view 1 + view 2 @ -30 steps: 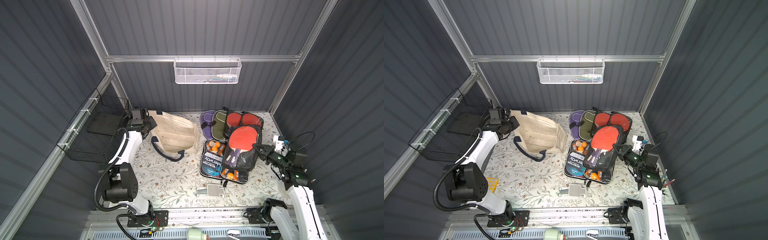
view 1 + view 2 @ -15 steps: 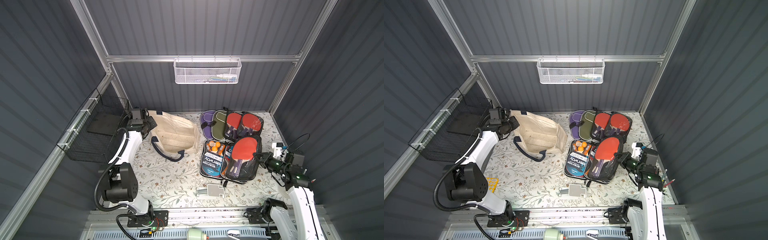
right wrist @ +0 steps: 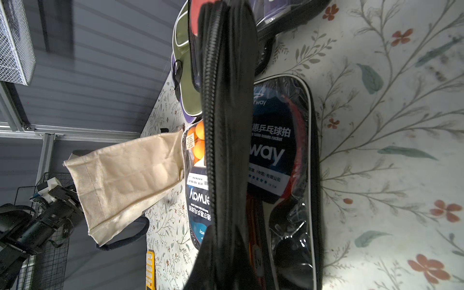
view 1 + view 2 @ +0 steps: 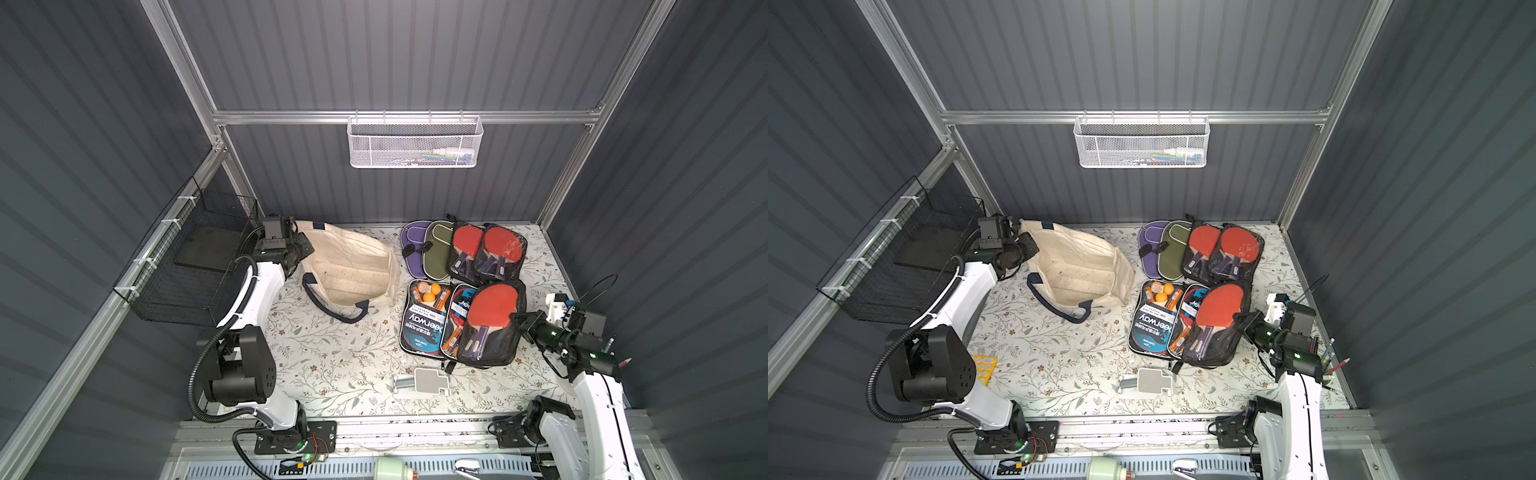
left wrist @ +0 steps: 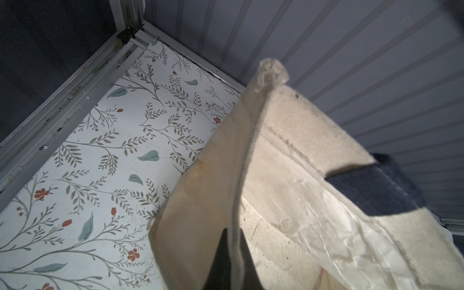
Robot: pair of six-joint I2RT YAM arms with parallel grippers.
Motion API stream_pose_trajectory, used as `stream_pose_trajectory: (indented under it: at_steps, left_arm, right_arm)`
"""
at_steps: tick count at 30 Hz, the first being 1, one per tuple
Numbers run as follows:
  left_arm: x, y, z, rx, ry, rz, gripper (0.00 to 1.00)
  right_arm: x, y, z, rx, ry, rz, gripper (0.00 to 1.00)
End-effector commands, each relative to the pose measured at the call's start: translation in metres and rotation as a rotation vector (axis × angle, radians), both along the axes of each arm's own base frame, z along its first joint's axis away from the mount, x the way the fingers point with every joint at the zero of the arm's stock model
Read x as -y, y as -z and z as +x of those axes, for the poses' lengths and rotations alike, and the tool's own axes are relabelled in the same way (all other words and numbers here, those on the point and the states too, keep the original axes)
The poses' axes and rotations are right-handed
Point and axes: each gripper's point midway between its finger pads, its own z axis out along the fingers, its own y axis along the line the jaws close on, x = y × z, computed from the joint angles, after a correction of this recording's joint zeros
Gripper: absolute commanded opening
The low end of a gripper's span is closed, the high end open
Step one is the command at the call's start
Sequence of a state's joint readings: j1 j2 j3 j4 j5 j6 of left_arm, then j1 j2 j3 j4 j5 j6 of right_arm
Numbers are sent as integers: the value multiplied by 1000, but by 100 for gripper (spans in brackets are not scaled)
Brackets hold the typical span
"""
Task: Remove the ping pong set from the canvas bag
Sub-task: Place the ping pong set at the ping pong set.
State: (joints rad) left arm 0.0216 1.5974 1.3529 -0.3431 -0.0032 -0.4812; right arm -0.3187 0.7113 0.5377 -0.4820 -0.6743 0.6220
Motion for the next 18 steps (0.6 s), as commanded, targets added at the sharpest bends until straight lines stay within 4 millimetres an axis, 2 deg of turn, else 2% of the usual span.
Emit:
stream_pose_trajectory:
  at_steps: [1, 5, 7, 14, 18]
  left_arm:
    - [-6, -5, 7, 32, -8, 16, 0]
    - [-6, -6, 7, 34, -10, 15, 0]
    - [-6, -7, 7, 38, -11, 15, 0]
    - [-6, -6, 6, 38, -11, 11, 0]
    - [-5, -6, 6, 39, -9, 8, 0]
  right_arm:
    - [6, -1, 9, 46, 1, -37, 7]
    - [10, 4, 11, 36, 17, -49, 21]
    - [13, 5, 12, 34, 29, -58, 23]
    - [20, 12, 12, 14, 64, -81, 45]
    - [26, 13, 15, 20, 86, -102, 52]
